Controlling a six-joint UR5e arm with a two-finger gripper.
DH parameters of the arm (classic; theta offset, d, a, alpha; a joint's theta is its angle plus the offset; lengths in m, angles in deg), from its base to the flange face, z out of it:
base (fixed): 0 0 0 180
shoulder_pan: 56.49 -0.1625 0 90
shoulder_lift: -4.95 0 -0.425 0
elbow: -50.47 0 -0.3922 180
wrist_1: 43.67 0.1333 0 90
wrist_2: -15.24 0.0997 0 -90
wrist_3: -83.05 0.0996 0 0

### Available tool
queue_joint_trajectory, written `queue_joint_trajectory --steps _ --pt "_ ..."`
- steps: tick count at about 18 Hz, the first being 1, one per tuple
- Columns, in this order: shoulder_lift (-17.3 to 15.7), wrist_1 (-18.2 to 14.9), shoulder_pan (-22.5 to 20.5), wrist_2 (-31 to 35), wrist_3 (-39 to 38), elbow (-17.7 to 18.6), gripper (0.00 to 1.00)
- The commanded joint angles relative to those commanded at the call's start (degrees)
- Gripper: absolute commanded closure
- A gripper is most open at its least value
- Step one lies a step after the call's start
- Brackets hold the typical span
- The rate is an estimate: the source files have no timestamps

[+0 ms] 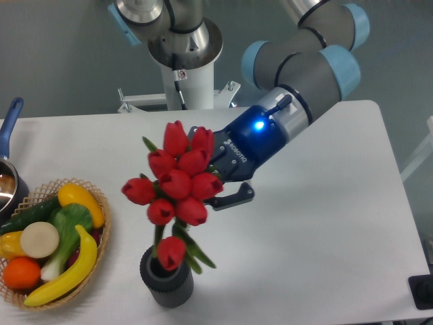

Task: Insert the flowers into the vase
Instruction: 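Lower the tulip stems down into the vase opening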

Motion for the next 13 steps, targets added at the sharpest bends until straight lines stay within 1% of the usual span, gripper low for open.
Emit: queue_joint_trajectory --steps 4,6,11,13 --pt "0.1 0.0 0.1 -1.2 0.3 -0.3 0.92" --pt "0.7 0.0 0.2 -1.3 0.3 -1.1 0.92" --pt "4.8 0.1 1.5 -1.8 0.5 -6.3 0.92" --pt "5.6 0.1 1.8 -1.8 0.5 -7.3 0.92"
